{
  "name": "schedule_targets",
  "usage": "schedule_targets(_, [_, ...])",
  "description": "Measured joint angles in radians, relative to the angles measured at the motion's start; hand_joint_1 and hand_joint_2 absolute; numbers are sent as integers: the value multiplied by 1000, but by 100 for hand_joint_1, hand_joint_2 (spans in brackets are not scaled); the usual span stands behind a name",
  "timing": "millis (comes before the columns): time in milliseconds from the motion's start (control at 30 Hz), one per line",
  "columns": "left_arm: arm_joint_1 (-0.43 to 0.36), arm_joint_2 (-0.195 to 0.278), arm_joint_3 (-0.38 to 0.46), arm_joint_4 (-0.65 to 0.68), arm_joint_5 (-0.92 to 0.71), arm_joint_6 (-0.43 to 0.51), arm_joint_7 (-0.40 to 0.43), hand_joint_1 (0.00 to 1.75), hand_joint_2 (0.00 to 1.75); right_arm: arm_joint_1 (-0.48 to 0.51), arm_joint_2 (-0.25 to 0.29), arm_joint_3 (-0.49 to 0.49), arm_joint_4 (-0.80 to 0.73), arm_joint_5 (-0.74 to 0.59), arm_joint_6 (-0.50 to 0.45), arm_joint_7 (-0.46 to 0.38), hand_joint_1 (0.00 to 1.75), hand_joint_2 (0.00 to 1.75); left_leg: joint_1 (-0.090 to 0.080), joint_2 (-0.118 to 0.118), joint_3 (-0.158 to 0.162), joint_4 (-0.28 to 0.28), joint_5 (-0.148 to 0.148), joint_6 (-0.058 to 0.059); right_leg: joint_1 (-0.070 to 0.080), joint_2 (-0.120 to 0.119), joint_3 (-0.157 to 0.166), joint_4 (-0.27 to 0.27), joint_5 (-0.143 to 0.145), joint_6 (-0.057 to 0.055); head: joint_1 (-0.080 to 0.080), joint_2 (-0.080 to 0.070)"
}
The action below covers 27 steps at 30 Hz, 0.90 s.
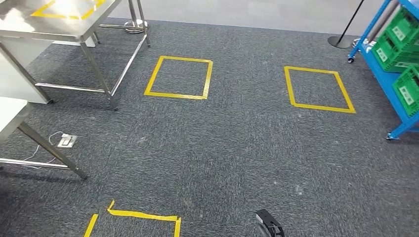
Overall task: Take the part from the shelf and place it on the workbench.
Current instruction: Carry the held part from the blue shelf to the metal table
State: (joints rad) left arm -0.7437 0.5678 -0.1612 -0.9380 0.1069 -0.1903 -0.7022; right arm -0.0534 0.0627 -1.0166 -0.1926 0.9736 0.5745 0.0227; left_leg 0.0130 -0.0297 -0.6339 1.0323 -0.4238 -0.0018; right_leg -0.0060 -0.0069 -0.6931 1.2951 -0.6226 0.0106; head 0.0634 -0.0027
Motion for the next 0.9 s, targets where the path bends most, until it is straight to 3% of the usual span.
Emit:
schedule_targets(33, [4,0,0,0,0,0,0,175,175,1,0,0,0,1,0,1,0,0,0,-14,-1,1,0,0,0,2,-16,23,3,-1,0,0])
schedule_targets(67, [6,-1,0,0,-1,0,0,175,175,1,0,0,0,1,0,1,0,0,0,-28,-1,2,0,-1,0,4,-15,9,24,-3,1,0])
schedule_targets(100, [6,-1,0,0,-2,0,0,175,175,0,0,0,0,2,0,1,0,0,0,-43,-1,3,1,-2,-1,11,4,-40,60,-5,1,0])
schedule_targets(167, [6,-2,0,0,-3,1,0,175,175,0,0,0,0,4,0,1,0,0,0,-69,-4,5,2,-9,-5,58,59,-170,121,-13,2,0])
schedule_targets(233, [5,-4,0,-1,-5,4,0,175,175,0,1,1,0,5,0,1,0,0,2,-95,-11,5,6,-22,-6,89,87,-236,137,-17,3,0])
schedule_targets(300, [7,-5,0,-2,-7,10,0,175,175,-2,2,1,0,6,0,1,0,0,7,-121,-16,-1,13,-39,-3,69,92,-243,138,-24,4,0])
schedule_targets(333, [10,-4,1,-4,-10,12,0,175,175,-3,3,1,0,6,0,1,0,0,7,-112,-19,0,12,-45,-3,55,96,-248,141,-31,3,0])
schedule_targets(400, [12,-2,1,-5,-14,15,0,175,175,-4,4,1,0,6,0,1,0,0,5,-54,-41,42,-15,-54,-5,28,103,-259,148,-44,-1,0])
schedule_targets(433, [12,-5,1,-6,-16,15,-1,175,175,-3,5,1,0,6,0,1,0,0,4,-16,-62,90,-43,-56,-4,15,104,-261,149,-49,-3,0])
schedule_targets(467, [12,-8,1,-5,-17,16,0,175,175,-2,5,1,0,6,0,1,0,0,4,6,-89,150,-74,-60,-3,2,105,-261,148,-52,-4,0])
schedule_targets(533, [17,-13,1,-5,-19,16,0,175,175,1,5,1,0,6,-1,1,0,0,7,19,-128,241,-102,-65,-1,-27,105,-261,146,-54,-5,0])
schedule_targets(567, [20,-14,1,-5,-20,16,0,175,175,1,5,1,0,6,0,1,0,0,7,23,-125,242,-92,-67,-1,-41,106,-261,144,-54,-5,0])
schedule_targets(600, [20,-15,1,-5,-21,16,0,175,175,0,5,1,0,6,0,1,0,0,8,30,-103,206,-67,-68,-1,-55,108,-260,141,-53,-5,0])
schedule_targets(667, [17,-16,1,-6,-21,16,0,175,175,0,6,1,0,6,0,0,0,0,1,70,-33,83,-18,-64,2,-80,113,-258,134,-45,-5,0])
schedule_targets(733, [13,-17,1,-8,-22,16,0,175,175,0,7,1,0,5,0,0,0,0,-6,97,5,10,-4,-45,10,-103,117,-255,128,-35,-4,0])
schedule_targets(800, [12,-16,1,-8,-22,15,0,175,175,-2,7,1,0,5,0,1,0,0,-7,78,3,3,-4,-23,14,-127,121,-256,124,-27,-2,0])
schedule_targets(833, [12,-14,1,-9,-22,15,0,175,175,-3,7,1,0,5,0,1,0,0,-6,65,2,2,-3,-18,13,-128,123,-254,119,-21,-1,0])
schedule_targets(900, [10,-11,2,-9,-22,15,0,175,175,-5,7,1,0,5,0,0,0,0,-1,42,1,-1,1,-7,8,-85,107,-211,90,-9,1,0])
